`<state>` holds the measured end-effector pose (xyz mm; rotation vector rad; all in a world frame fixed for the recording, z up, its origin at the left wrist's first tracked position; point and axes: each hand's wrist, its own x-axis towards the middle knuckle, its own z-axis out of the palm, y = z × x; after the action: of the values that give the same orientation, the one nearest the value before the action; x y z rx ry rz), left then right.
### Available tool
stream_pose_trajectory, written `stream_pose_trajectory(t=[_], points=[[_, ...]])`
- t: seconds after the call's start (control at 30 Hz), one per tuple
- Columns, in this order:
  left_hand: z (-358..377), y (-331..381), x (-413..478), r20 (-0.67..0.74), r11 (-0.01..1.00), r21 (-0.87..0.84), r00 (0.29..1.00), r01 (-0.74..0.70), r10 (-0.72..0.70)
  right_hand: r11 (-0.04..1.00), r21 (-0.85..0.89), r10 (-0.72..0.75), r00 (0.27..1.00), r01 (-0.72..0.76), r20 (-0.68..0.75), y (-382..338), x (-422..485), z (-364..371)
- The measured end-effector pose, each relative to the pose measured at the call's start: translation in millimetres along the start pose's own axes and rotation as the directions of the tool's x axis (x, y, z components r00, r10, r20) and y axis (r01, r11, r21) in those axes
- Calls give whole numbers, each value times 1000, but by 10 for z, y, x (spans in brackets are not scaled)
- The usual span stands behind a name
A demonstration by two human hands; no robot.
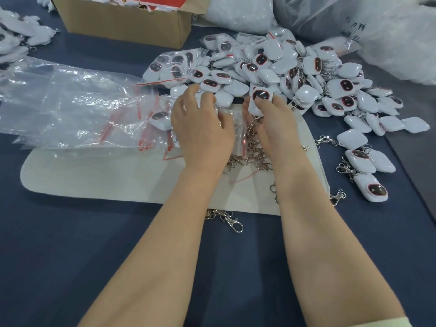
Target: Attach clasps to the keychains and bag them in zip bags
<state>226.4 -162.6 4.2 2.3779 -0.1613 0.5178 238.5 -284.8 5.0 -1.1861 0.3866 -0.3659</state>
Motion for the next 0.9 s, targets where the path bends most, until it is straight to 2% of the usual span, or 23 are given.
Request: stream_pose_trajectory(t=[0.13,0.23,0.3,0.43,0.63,0.7,0.77,0.83,0.9], points=[[-19,16,4,27,999,-31,1000,14,-13,985,-166,-43,997,53,63,31,-15,23],[-36,23,-1,-3,998,-66,1000,5,-5,911,-387,-95,986,140,135,62,-39,46],[-50,16,17,4,997,-83,1000,11,-11,868,-465,-112,980,177,164,66,-54,59],[-79,10,48,83,997,-8,994,76,-75,870,-467,-103,984,161,147,51,-56,68],[-55,-24,29,107,980,193,991,54,-75,862,-485,-106,988,149,114,24,-70,88],[-41,5,12,104,981,192,993,29,-50,863,-485,-102,989,143,110,14,-81,96],[-20,50,-8,104,988,144,994,-48,33,849,-508,-113,989,147,96,10,-84,101],[-2,99,-19,144,988,96,984,-123,109,813,-560,-137,987,162,85,10,-78,106],[22,118,-39,203,983,120,973,-138,112,805,-571,-139,987,163,85,8,-73,111]])
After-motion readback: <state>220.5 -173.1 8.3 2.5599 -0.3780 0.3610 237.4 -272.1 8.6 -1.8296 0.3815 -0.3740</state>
